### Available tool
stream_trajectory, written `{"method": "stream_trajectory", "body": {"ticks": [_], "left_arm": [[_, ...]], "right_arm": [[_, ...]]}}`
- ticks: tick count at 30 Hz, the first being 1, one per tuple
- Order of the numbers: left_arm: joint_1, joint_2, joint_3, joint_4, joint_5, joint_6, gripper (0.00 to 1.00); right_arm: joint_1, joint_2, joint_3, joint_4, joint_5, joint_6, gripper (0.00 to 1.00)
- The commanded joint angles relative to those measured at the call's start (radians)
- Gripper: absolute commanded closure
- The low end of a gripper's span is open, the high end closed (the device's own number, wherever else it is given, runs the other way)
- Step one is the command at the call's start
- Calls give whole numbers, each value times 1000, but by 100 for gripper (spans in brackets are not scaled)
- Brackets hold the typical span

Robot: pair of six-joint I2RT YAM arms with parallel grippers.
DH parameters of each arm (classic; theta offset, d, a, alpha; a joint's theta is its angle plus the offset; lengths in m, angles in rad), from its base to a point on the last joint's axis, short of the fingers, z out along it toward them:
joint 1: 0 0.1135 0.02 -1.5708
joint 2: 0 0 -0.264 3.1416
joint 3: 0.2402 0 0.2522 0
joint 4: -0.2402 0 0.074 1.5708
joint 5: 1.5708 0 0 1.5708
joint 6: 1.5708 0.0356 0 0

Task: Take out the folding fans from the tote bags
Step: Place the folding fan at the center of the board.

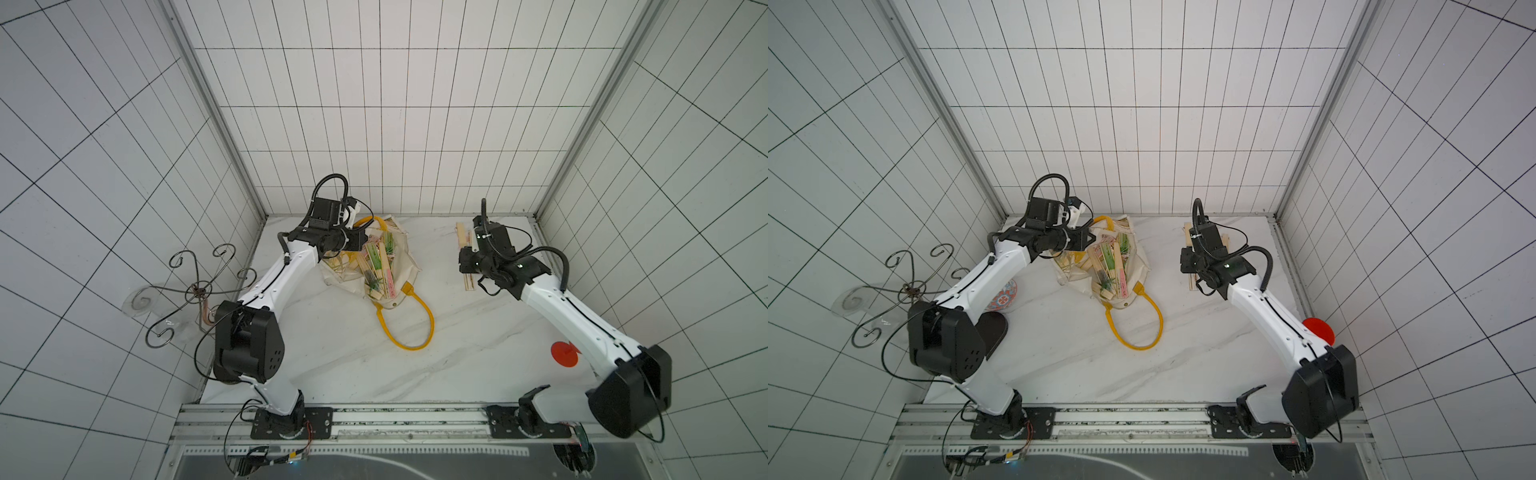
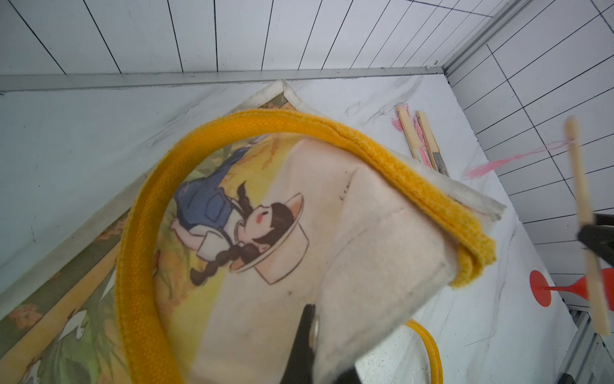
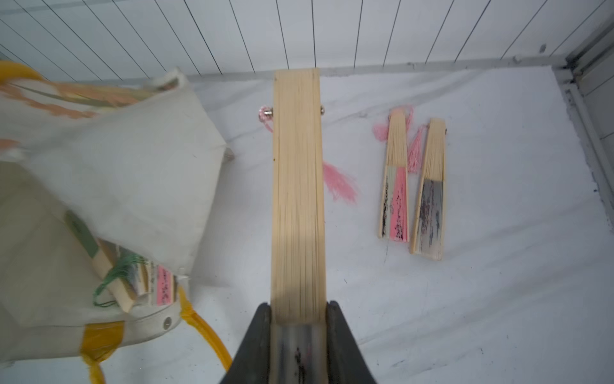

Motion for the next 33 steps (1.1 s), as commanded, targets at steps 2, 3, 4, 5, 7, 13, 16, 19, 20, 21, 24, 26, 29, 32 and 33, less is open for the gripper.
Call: {"method": "stream_trajectory", "body": {"ticks": [2, 3, 4, 5, 7, 13, 16, 19, 20, 21, 24, 26, 29, 32, 33], "left_arm": [[16, -26, -16, 40, 44, -12, 100], [16, -24, -17, 40, 46, -12, 100], [16, -24, -17, 40, 49, -12, 100], [16, -24, -17, 40, 51, -12, 100], [16, -26, -17, 40, 51, -9, 100], [16, -29, -21, 39, 42, -7, 100], [16, -30, -21, 39, 44, -8, 100], [16, -29, -23, 39, 44, -6, 100], [16, -29, -23, 39, 44, -7, 100], [16, -29, -23, 39, 44, -8, 100], [15, -29, -25, 39, 44, -7, 100], [16, -29, -25, 39, 44, -7, 100], [15, -27, -26, 39, 47, -9, 100], [15, -27, -26, 39, 49, -9, 100], [14, -27, -26, 40, 48, -9, 100]], "right_arm": [[-67, 163, 118, 5, -58, -69, 100], [-81, 206, 140, 13, -58, -76, 100], [-93, 243, 160, 19, -62, -81, 100], [-106, 283, 185, 22, -68, -86, 100], [-125, 371, 223, 31, -78, -94, 100], [-161, 562, 366, 17, -73, -116, 100], [-174, 628, 425, 5, -59, -119, 100], [-191, 685, 477, -5, -60, -119, 100], [-197, 704, 494, -7, -63, -119, 100], [-201, 718, 507, -9, -62, -119, 100], [-215, 762, 545, -13, -59, -116, 97], [-221, 792, 572, -14, -64, -114, 94], [-225, 832, 607, -14, -74, -105, 89], [-226, 862, 640, -15, -94, -100, 78], [-226, 868, 651, -21, -98, -99, 74]]}}
